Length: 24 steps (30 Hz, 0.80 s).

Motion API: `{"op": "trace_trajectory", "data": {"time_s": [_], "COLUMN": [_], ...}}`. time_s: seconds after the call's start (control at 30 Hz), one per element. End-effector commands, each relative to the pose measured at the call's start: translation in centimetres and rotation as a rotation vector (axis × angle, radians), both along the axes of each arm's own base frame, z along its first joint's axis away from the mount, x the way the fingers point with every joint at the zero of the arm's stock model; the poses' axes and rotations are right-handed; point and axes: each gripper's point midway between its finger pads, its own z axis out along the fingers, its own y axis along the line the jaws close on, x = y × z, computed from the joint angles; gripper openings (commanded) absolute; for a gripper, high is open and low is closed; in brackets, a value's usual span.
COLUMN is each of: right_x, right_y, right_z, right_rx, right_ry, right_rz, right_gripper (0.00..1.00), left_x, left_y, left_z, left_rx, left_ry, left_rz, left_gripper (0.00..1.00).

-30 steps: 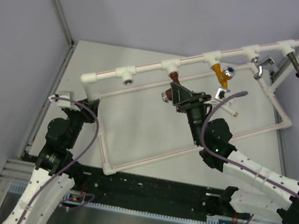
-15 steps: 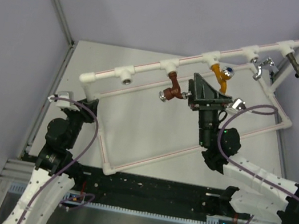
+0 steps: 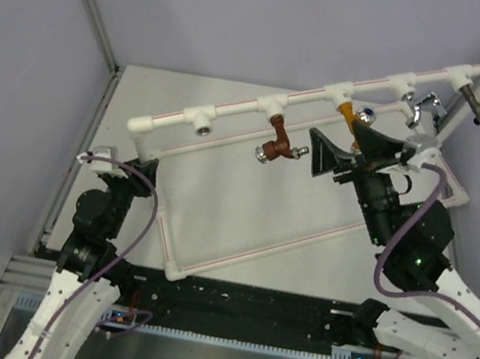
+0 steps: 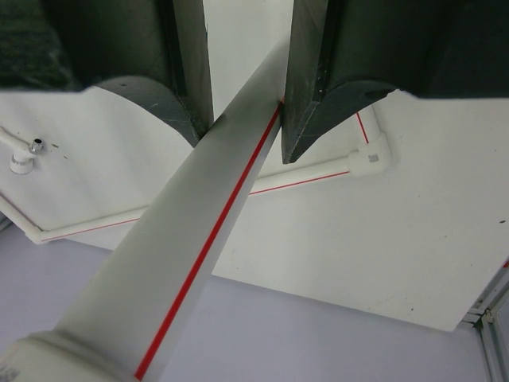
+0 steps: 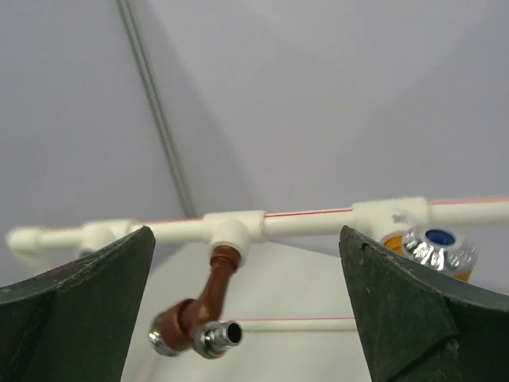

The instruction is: Install the water faucets

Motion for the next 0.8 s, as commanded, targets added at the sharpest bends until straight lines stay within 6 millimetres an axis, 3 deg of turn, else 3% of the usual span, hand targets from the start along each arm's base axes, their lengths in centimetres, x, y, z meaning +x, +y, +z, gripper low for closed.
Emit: {"op": "trace_trajectory", "data": {"time_s": [0.0,0.17,0.27,0.5,0.6,0.77], "right_x": [-0.9,-1.3,-1.6,0.0,0.9,3.6], "right_y": [2.7,3.5,4.2,5.6,7.0,7.2], "right_z": [-3.9,-6.5,-7.4,-6.8,-7.1,-7.9], "right_rx": [-0.849,-1.42,-1.608,-1.835,-1.865,-1.906], "right_ry": [-0.217,-0.396,-0.491,-0.587,-0.601,-0.547], "right_rz": [-0.009,-0.153,-0.184,-0.396,-0.43,-0.533], "right_gripper": [0.99,0.99,0.99,0.95,0.87,0.68], "left_x": [0.0,0.1,0.0,0.0,0.0,-0.2], "left_y": [-0.3,-0.3,-0.3,-0.2,-0.2,-0.2], "left_z": [-0.8,-0.9,-0.8,-0.9,-0.8,-0.8], "left_rx": [-0.095,-0.096,-0.095,-0.096,-0.097,-0.097], "left_ry": [0.053,0.057,0.055,0.056,0.051,0.05], "left_rz": [0.004,0.004,0.001,0.006,0.005,0.007], "left_gripper": [0.0,0.0,0.0,0.0,0.0,0.0]}}
